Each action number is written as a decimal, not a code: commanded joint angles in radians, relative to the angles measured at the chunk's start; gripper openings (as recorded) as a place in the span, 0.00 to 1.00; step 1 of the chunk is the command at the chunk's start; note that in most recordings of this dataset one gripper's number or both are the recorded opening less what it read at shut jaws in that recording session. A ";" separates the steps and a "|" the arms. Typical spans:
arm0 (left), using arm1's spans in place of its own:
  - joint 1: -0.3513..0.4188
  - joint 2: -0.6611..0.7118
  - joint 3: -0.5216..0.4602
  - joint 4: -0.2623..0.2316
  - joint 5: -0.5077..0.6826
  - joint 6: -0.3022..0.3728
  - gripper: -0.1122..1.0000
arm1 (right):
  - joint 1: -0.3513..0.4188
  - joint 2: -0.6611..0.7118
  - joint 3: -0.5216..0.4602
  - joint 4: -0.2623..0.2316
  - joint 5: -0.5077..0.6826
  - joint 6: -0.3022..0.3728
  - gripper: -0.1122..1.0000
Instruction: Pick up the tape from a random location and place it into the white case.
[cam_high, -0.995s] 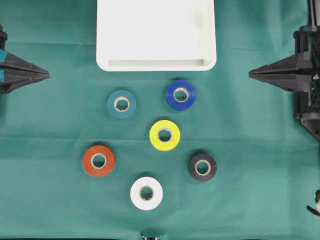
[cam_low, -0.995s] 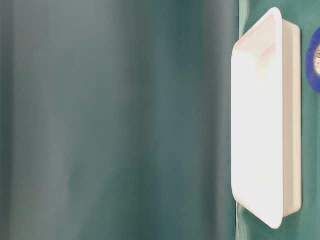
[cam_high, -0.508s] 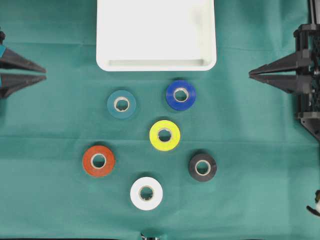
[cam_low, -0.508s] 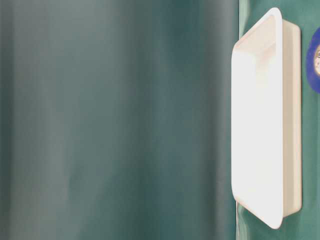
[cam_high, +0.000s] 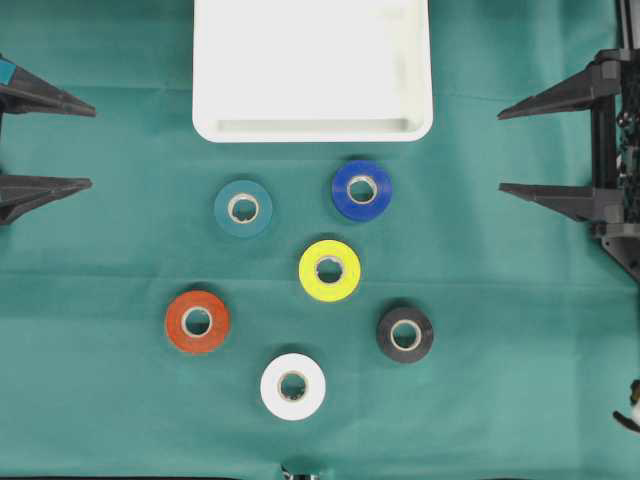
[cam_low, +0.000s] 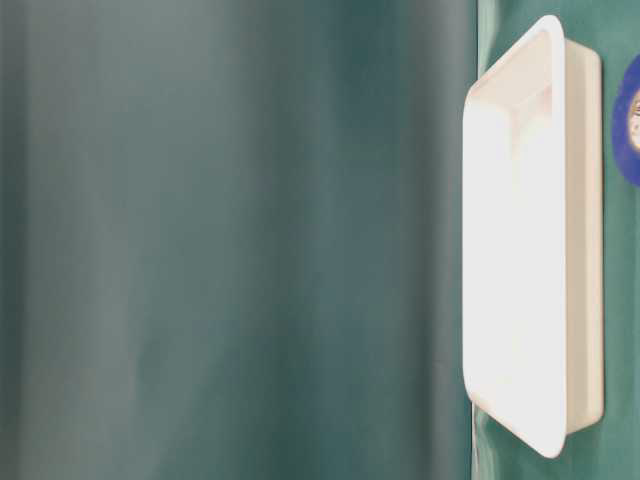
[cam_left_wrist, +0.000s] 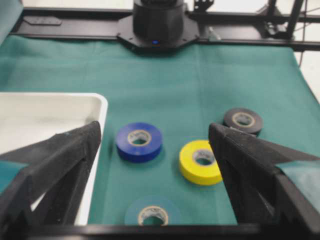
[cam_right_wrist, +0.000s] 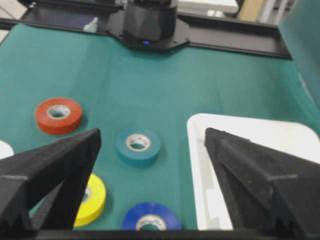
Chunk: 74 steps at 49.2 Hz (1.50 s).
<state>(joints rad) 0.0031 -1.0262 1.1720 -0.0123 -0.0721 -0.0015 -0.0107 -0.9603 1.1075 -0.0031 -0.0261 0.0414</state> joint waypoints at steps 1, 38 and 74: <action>0.000 0.008 -0.021 0.000 -0.008 -0.003 0.99 | -0.002 0.006 -0.029 0.002 -0.003 0.006 0.93; 0.000 0.055 -0.026 -0.002 -0.123 -0.011 0.99 | -0.005 0.006 -0.029 0.002 -0.009 0.031 0.93; -0.084 0.373 -0.209 -0.002 -0.225 0.003 0.99 | -0.003 0.008 -0.029 -0.002 -0.003 0.031 0.93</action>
<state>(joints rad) -0.0736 -0.6611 1.0002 -0.0123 -0.3037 0.0000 -0.0138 -0.9603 1.1060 -0.0046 -0.0261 0.0706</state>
